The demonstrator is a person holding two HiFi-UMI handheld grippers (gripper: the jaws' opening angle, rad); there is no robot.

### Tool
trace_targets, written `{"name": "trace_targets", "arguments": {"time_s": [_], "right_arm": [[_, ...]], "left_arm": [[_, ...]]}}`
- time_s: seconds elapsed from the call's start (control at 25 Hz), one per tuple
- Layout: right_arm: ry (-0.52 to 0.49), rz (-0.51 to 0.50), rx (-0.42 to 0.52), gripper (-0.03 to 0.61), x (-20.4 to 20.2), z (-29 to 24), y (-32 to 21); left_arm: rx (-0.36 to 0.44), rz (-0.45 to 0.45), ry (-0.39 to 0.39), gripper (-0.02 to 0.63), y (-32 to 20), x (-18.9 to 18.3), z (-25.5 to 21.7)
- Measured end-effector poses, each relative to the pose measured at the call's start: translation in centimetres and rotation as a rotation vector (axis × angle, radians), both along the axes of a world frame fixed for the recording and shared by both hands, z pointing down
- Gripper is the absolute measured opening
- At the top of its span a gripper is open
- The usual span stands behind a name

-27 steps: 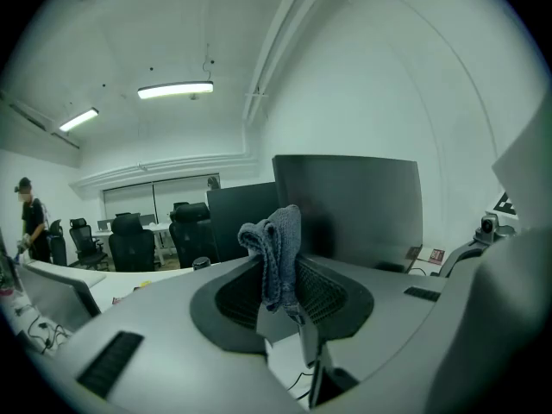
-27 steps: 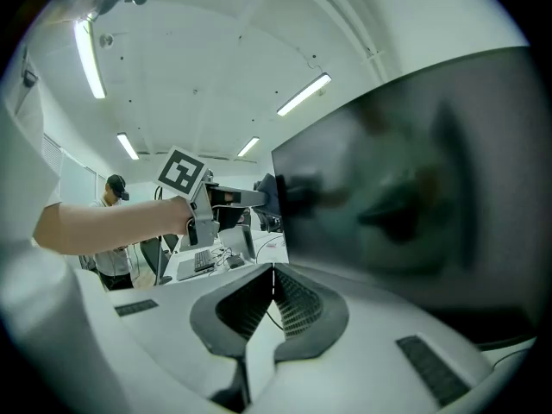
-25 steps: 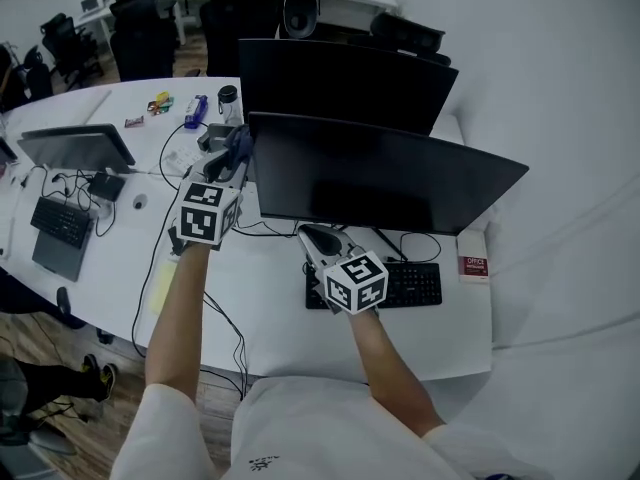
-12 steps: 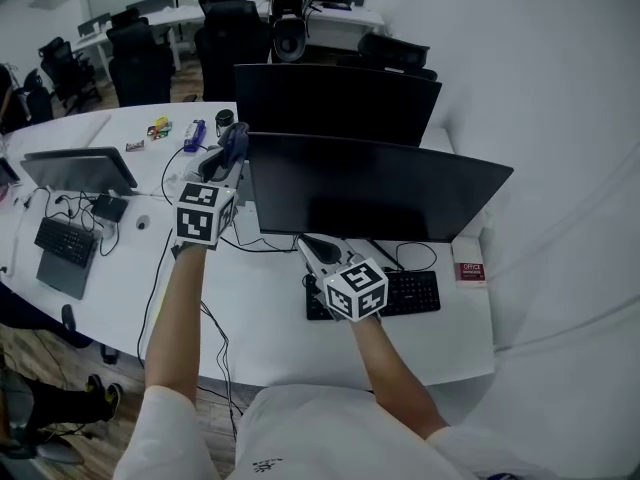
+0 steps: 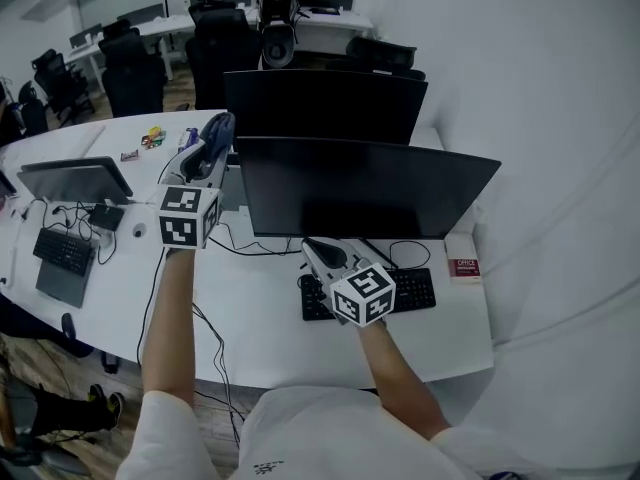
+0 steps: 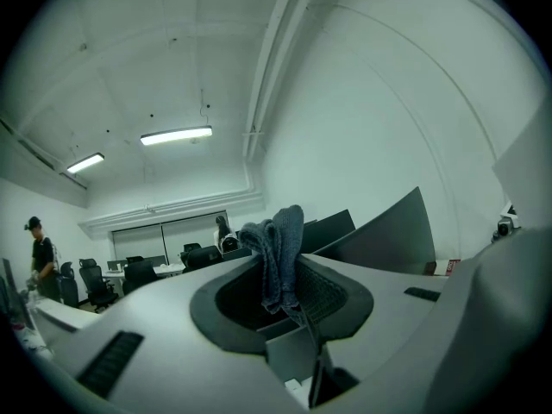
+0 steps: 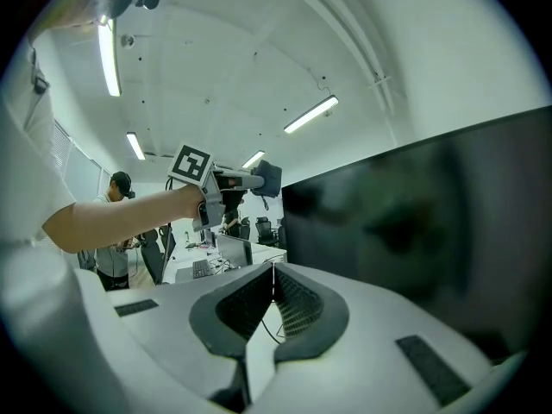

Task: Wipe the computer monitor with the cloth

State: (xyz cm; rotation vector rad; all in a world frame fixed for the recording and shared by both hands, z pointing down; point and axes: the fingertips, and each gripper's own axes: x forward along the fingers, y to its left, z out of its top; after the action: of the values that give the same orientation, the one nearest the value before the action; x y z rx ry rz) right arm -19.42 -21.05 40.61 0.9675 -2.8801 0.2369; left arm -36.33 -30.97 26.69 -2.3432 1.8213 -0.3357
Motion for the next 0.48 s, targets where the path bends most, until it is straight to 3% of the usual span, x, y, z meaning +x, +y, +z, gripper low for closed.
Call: {"name": "trace_targets", "arguments": {"time_s": [0.24,0.48], "right_arm": [[-0.022,0.046,0.035,0.02,4.3,-1.1,2.0],[-0.042,0.113,0.036,0.02,12.4,-1.1,6.8]], "left_arm": [[0.004,0.018,0.054,0.106,3.6,2.6,0.0],[-0.066,0.069,0.113,0.106,10.3,9.9,4.4]]}}
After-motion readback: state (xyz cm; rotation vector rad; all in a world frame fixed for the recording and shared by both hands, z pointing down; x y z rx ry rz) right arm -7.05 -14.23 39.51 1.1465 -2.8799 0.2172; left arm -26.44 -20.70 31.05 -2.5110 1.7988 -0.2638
